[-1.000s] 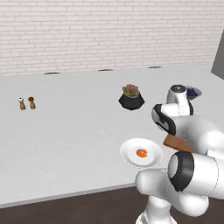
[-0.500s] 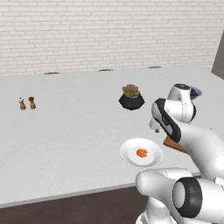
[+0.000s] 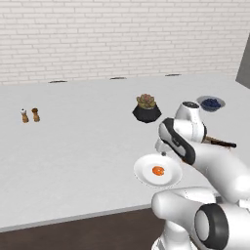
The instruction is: Pick up the knife from the drawer and place it on the cutting board. Then place the meat from the plate to the cutting board.
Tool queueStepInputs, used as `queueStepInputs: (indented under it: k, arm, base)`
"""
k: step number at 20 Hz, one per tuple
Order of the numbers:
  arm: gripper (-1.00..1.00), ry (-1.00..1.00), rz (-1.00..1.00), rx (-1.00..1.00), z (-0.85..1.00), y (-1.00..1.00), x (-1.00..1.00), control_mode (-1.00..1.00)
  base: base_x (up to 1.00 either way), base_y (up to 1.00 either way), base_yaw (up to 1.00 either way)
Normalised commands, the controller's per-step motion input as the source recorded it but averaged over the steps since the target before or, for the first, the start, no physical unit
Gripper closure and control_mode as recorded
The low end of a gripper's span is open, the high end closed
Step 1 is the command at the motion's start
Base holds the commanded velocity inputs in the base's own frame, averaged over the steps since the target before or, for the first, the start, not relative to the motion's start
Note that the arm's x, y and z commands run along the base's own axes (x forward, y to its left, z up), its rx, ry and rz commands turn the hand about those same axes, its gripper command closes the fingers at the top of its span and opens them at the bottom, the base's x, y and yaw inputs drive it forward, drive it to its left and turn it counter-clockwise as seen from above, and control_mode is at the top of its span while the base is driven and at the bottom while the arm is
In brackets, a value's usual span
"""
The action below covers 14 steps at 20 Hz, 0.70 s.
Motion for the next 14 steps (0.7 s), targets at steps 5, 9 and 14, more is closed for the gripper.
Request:
queueStepInputs:
  k: [5, 9, 14]
  arm:
    - [-1.00, -0.03, 0.17, -0.06, -0.33, 0.47, 0.00, -1.00]
    - [-1.00, 0.00, 0.14, -0.08, -0.19, 0.43, 0.00, -1.00]
    - [-1.00, 0.00, 0.09, -0.05, -0.24, 0.07, 0.00, -1.00]
  base:
    - [0.00, 0.00, 0.00]
    - [0.00, 0.00, 0.00]
    - [0.00, 0.00, 0.00]
